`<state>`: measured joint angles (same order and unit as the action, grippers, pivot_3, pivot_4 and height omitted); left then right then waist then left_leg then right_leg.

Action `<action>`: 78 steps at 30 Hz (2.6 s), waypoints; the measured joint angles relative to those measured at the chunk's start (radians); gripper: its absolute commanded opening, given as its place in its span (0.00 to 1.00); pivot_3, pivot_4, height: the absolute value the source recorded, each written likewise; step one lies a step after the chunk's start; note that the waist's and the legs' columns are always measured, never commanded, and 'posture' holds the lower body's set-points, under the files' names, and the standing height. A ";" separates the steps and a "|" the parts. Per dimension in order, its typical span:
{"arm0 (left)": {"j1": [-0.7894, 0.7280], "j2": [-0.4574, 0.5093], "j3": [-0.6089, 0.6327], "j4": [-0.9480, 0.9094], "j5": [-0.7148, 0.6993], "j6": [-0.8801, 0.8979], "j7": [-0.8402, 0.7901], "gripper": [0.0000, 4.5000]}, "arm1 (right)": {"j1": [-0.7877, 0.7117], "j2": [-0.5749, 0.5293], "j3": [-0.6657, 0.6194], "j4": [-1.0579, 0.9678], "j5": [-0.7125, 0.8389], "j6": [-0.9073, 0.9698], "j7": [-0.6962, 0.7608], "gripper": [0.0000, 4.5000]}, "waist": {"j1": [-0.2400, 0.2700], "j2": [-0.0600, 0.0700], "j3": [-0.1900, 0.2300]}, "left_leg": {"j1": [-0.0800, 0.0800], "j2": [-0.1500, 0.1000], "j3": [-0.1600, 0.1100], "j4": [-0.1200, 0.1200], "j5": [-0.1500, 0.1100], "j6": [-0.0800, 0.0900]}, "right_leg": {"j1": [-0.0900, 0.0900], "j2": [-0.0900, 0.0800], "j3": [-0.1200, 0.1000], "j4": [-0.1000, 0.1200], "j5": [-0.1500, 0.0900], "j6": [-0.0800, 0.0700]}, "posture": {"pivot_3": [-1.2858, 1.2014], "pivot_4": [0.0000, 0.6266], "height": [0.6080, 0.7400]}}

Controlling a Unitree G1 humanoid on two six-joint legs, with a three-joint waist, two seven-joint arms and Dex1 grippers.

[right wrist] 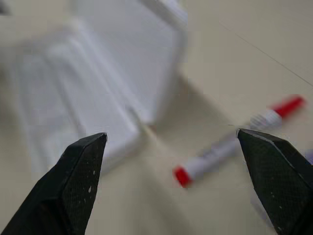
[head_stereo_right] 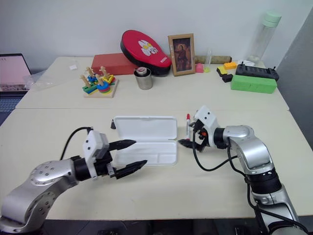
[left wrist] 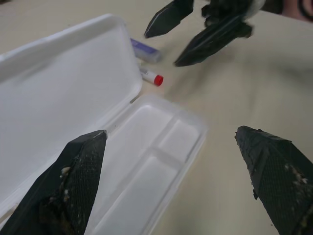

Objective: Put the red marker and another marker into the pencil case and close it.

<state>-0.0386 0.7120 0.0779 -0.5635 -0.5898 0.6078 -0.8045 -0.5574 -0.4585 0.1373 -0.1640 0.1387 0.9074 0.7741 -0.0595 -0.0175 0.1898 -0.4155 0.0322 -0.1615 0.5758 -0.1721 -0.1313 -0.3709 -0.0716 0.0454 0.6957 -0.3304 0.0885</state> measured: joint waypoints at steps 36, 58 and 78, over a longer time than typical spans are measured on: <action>-0.060 -0.030 -0.045 0.049 0.021 -0.007 0.007 1.00 | -0.051 0.152 0.106 0.057 -0.038 0.157 -0.322 0.27 | 0.002 0.000 0.000 | 0.000 0.000 0.000 -0.001 0.000 0.000 | 0.000 0.000 0.000 0.000 0.000 0.000 | 0.52 0.24 1.00; -0.060 -0.051 0.071 -0.003 -0.049 0.006 0.066 1.00 | -0.216 0.148 -0.079 0.012 0.060 0.016 -0.271 0.07 | -0.004 0.001 0.000 | -0.001 0.000 0.000 -0.002 0.000 0.000 | -0.001 0.000 0.000 -0.001 0.000 0.000 | 0.52 0.24 1.00; 0.439 -0.022 0.427 -0.145 -0.106 -0.010 0.094 1.00 | -0.164 0.025 0.449 0.045 -0.063 -0.377 0.120 0.07 | 0.008 0.000 0.000 | -0.001 0.000 0.000 -0.001 0.000 0.000 | 0.001 0.000 0.000 -0.008 0.001 0.000 | 0.52 0.24 1.00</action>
<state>0.4001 0.6905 0.5048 -0.7085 -0.6962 0.5982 -0.7105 -0.7213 -0.4332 0.5862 -0.1190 0.0759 0.5306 0.8945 -0.0513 -0.0174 0.1898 -0.4165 0.0323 -0.1612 0.5744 -0.1724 -0.1311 -0.3694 -0.0717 0.0452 0.6875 -0.3298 0.0887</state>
